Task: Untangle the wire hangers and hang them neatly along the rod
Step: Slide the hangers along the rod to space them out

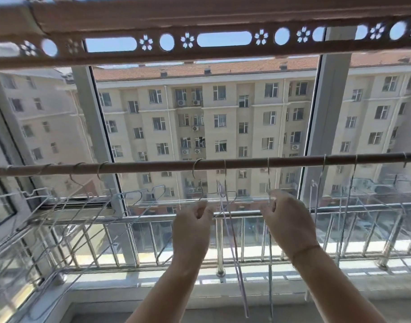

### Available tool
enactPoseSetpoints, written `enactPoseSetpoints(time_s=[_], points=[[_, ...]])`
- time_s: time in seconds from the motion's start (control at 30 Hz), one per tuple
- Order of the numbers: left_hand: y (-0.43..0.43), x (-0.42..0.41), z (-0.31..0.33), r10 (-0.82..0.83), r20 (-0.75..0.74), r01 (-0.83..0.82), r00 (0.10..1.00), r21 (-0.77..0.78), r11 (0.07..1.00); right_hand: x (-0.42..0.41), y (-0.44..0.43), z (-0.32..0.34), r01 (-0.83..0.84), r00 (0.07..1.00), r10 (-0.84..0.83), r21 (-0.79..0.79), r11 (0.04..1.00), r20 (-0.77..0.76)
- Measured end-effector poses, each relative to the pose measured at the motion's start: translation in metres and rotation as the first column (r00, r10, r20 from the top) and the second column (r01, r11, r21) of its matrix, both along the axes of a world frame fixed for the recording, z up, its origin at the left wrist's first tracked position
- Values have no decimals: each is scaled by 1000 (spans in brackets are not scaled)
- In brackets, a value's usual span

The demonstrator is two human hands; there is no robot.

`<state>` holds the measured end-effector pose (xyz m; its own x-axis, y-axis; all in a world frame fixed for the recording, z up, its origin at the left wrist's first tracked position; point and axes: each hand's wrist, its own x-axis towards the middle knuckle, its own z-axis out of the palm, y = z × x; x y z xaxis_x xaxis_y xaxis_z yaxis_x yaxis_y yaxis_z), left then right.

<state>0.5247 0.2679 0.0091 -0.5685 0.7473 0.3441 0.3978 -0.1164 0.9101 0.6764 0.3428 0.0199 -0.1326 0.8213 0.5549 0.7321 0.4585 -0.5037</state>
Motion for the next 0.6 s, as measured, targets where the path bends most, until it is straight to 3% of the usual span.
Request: enactPoseSetpoints(time_s=[0.2,0.37,0.47,0.6], points=[[-32,-57,4,262,-39,-257,964,99,961,-49,-27,16,-314,949,313,-33,949,-45],[-49,-129,-1,512,-265,-498,817,121,858,-101,-41,11,-337,941,339,-126,933,-3],[-56,-161,-4,496,-295,-505,816,51,861,-129,-49,9,-314,949,316,-93,945,7],[-59,-194,-3,328,-219,-356,919,-105,928,-168,-57,2,-208,978,206,-102,973,-29]])
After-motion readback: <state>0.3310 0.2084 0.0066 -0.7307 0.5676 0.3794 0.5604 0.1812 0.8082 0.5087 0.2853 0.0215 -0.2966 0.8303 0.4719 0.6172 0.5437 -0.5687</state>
